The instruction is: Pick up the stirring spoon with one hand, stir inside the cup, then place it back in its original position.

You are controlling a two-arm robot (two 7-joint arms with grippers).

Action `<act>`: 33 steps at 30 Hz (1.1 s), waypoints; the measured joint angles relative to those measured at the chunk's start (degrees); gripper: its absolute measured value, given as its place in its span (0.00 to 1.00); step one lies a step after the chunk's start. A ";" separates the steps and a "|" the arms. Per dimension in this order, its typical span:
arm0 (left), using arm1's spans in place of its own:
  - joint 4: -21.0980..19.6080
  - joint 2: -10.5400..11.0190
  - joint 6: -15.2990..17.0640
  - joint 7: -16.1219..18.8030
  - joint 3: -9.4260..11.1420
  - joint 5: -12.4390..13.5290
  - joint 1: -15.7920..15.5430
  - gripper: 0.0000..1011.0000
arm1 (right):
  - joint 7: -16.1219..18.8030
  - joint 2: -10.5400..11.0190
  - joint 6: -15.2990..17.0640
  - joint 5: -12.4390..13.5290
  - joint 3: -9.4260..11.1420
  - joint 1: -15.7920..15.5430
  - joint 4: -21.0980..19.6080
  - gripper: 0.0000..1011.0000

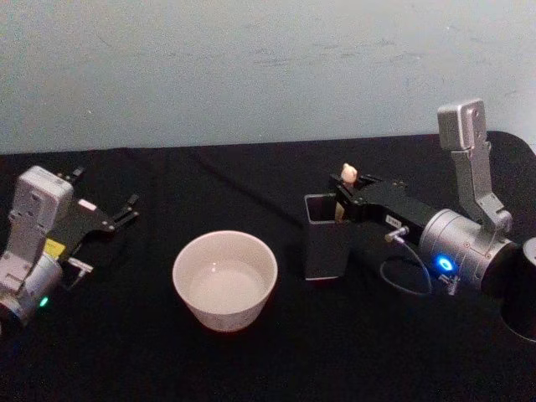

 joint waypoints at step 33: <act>0.00 0.00 0.00 0.00 0.00 0.00 0.00 0.99 | 0.00 -0.01 0.93 -0.14 0.08 -0.12 0.09 0.21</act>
